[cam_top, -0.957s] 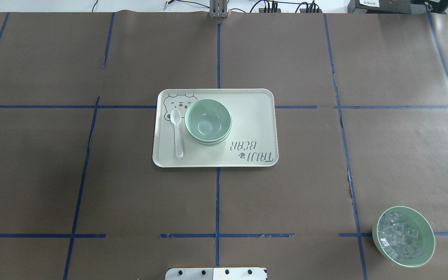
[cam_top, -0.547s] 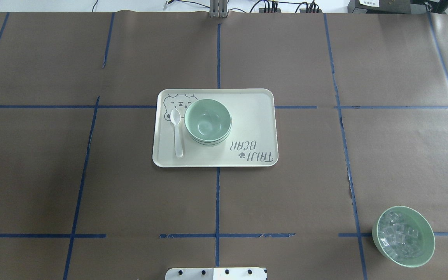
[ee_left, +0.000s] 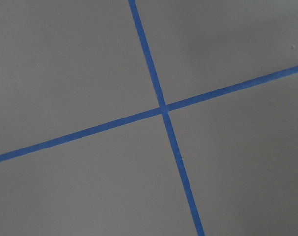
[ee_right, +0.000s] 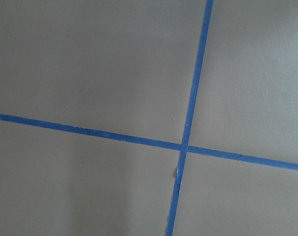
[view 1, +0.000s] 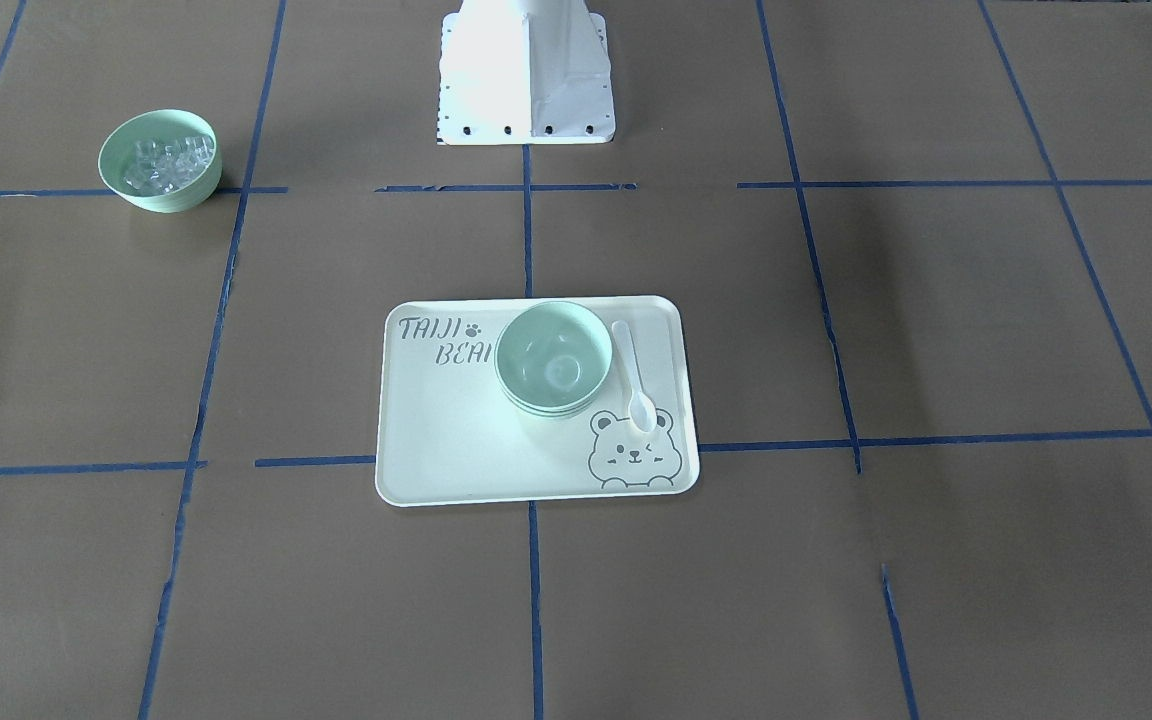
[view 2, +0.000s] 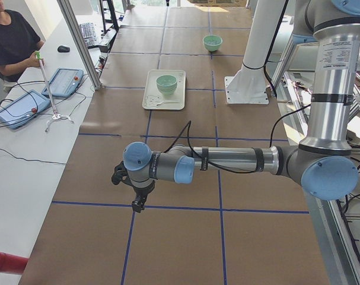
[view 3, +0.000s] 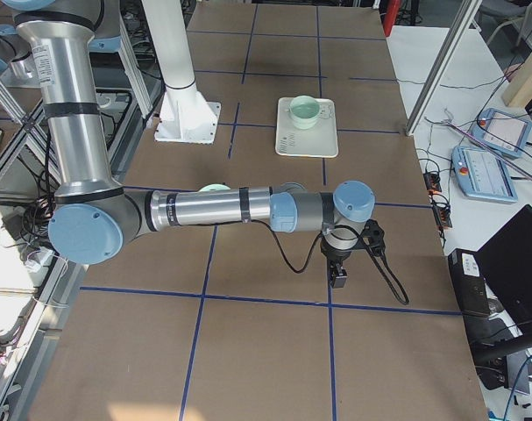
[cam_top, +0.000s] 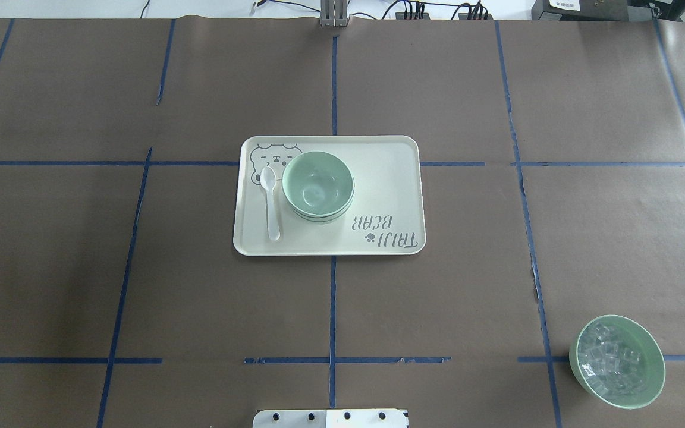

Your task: Stack green bowls together

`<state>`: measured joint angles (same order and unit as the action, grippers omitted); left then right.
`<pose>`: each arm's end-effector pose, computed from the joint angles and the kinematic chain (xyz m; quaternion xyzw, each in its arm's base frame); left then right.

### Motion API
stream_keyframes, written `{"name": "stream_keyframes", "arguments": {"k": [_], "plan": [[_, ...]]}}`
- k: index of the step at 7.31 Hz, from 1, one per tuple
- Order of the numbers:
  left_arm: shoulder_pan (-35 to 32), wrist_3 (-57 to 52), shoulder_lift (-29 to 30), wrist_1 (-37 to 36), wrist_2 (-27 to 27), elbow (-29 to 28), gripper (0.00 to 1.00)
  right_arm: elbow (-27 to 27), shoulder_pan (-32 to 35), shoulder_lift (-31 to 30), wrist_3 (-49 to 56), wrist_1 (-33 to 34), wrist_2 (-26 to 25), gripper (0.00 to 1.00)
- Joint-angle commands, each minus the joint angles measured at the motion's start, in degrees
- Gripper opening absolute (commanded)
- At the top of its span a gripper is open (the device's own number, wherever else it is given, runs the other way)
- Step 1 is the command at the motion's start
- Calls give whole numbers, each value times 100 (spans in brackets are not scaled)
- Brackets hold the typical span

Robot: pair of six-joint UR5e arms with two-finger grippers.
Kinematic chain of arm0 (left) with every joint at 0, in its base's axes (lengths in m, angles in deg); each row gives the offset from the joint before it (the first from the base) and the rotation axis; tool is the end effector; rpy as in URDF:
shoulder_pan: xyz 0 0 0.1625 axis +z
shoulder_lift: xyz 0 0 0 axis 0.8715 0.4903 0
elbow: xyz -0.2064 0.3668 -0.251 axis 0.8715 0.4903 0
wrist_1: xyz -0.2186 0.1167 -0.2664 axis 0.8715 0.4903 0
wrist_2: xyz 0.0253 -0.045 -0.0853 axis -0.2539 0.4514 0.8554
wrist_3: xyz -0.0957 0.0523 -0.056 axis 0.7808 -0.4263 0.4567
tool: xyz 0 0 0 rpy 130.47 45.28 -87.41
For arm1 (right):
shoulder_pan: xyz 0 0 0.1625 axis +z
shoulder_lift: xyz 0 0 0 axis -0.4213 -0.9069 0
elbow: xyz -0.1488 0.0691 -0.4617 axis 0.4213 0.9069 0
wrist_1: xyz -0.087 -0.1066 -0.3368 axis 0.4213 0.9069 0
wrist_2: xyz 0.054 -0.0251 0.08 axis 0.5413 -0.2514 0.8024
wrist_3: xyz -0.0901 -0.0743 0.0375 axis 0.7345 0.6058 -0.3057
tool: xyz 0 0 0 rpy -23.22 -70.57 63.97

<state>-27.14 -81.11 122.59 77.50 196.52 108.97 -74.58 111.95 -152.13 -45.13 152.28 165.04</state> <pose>-0.0292 -0.4659 0.7271 0.0961 0.3720 0.1414 0.9123 0.0212 -0.5137 0.6895 0.0331 -0.3759 -0.0710 0.9233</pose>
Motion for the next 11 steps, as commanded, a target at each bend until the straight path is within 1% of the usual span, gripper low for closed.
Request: {"name": "stream_keyframes", "arguments": {"k": [1, 2, 3, 4, 8, 10, 11], "plan": [[33, -13, -54, 50, -9, 28, 100, 12, -116, 13, 1, -16, -20, 100], [33, 5, -98, -186, -18, 62, 100, 12, -134, 13, -8, -16, 24, 100], [33, -4, -63, -840, -18, 150, 100, 12, -152, 13, -16, -25, 33, 100], [24, -4, -115, -995, -35, 264, 100, 4, -152, 13, -17, -25, 50, 100], [33, 40, -63, -1005, 0, 291, 100, 39, -195, -14, -16, -34, 24, 100], [33, 57, -46, -1040, 0, 344, 100, -31, -213, -84, -16, -43, 59, 100], [33, 57, -28, -1319, 0, 553, 100, 12, -205, -93, -17, -51, 68, 100]]}}
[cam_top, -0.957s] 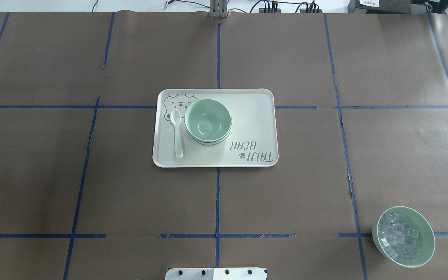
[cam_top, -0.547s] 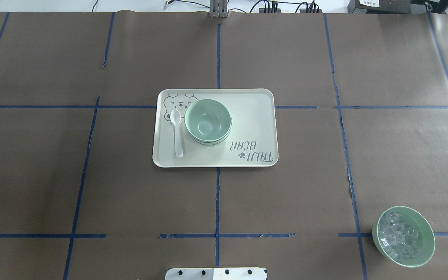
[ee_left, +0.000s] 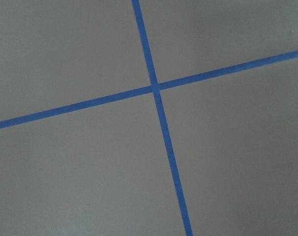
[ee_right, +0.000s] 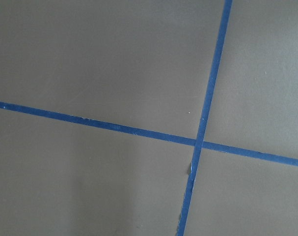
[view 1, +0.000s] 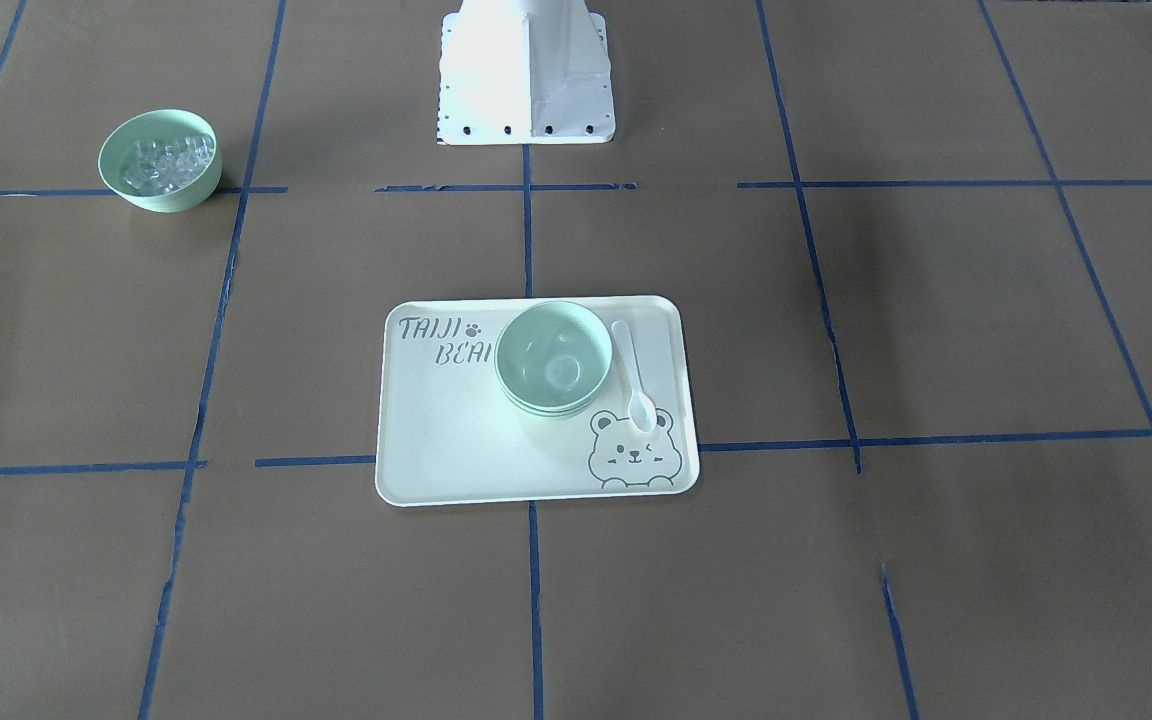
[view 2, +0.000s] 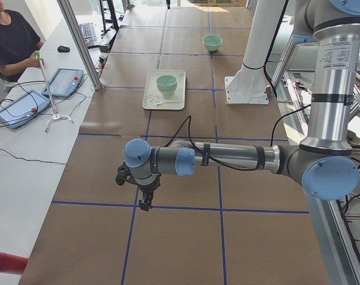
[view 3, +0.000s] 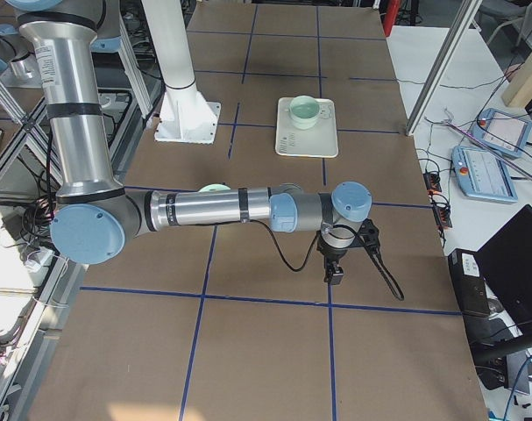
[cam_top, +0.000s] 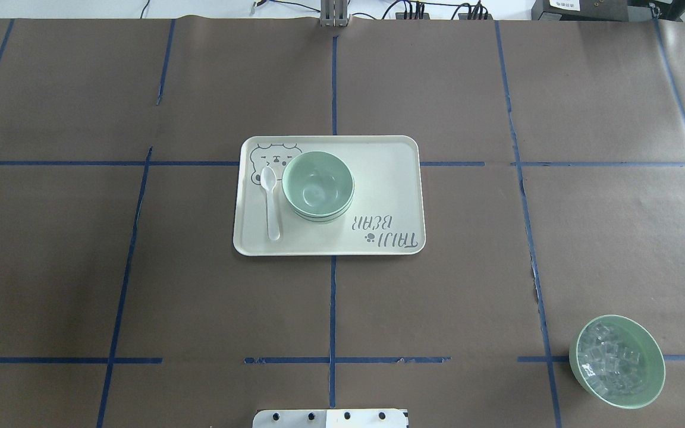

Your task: Stack green bowls together

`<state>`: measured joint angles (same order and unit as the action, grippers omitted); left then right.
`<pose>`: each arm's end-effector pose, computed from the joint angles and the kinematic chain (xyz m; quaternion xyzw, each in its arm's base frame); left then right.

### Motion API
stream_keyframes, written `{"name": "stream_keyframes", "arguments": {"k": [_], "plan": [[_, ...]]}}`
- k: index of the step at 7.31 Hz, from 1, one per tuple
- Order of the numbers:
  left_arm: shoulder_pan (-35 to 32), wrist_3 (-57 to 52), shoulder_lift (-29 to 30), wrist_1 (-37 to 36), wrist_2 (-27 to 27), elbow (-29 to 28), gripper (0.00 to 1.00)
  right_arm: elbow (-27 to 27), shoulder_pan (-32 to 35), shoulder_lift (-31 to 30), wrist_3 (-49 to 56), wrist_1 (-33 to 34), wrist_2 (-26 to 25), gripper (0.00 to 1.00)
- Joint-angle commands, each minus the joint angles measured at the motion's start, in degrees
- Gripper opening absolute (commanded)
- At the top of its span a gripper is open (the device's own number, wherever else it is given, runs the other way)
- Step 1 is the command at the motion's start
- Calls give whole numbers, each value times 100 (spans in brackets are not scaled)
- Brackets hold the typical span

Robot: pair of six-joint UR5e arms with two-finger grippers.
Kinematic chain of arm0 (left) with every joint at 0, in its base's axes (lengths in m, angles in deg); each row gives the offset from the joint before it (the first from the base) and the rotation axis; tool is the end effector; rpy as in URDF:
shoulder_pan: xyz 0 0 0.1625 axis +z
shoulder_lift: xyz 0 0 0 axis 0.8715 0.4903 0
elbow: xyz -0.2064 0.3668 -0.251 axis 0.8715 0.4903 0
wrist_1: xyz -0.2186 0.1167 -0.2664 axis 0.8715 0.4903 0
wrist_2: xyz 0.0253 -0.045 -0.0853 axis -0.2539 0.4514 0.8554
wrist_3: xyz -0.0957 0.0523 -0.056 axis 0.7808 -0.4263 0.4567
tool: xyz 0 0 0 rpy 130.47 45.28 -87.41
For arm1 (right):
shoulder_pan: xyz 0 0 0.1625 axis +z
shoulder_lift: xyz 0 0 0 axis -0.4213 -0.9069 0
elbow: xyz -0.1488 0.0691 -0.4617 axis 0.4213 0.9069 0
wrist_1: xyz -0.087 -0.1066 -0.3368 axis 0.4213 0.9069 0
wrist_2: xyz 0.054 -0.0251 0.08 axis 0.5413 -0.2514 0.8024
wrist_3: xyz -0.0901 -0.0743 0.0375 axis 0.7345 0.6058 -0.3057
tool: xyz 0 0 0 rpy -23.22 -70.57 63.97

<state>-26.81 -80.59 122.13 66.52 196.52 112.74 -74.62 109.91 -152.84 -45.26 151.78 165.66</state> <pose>-0.0272 -0.4510 0.7218 0.0317 0.3785 0.1150 0.9179 0.0025 -0.5082 0.6937 0.0245 -0.3815 -0.0858 0.9201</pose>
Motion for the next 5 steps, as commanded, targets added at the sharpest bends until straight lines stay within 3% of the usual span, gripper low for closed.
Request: {"name": "stream_keyframes", "arguments": {"k": [1, 5], "plan": [[-9, 5, 96, -459, 0, 255, 100, -9, -1, -57, -3, -1, 15, 100], [-9, -21, 341, -321, 9, 195, 100, -98, 25, -119, 6, -1, 15, 100]]}}
